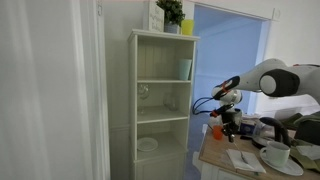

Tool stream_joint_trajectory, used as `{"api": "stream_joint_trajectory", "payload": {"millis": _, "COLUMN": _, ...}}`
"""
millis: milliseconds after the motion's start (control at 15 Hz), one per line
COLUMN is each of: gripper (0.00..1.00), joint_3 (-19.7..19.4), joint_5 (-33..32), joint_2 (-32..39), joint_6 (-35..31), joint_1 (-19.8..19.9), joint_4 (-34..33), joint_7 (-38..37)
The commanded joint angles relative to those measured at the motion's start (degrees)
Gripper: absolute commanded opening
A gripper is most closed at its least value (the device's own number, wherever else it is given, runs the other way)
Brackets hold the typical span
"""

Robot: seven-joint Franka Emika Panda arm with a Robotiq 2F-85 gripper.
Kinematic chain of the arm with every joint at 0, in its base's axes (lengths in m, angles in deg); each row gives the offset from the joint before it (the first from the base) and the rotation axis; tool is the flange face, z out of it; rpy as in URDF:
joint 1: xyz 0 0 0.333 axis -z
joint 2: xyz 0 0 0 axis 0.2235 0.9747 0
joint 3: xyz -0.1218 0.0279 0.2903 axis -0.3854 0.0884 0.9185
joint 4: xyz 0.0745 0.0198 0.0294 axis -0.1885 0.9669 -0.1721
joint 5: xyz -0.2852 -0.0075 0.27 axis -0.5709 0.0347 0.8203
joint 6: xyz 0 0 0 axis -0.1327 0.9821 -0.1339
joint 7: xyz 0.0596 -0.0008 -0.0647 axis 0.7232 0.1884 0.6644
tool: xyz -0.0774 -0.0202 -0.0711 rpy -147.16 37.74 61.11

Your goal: Take the spoon out of the teacup and put it on the paper towel

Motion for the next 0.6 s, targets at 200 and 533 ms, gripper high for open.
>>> {"api": "stream_joint_trajectory", "payload": {"millis": 200, "gripper": 0.21, "joint_3": 0.2, "joint_5": 1.4, "joint_2": 3.8, "joint_6": 2.9, "joint_1": 1.3, "joint_4": -4.8, "joint_7": -0.6}}
{"api": "stream_joint_trajectory", "payload": {"millis": 533, "gripper": 0.31, "joint_3": 0.2, "joint_5": 1.6, "joint_2": 5.6, "joint_6": 3.3, "joint_1": 1.6, "joint_4": -6.2, "joint_7": -0.8}}
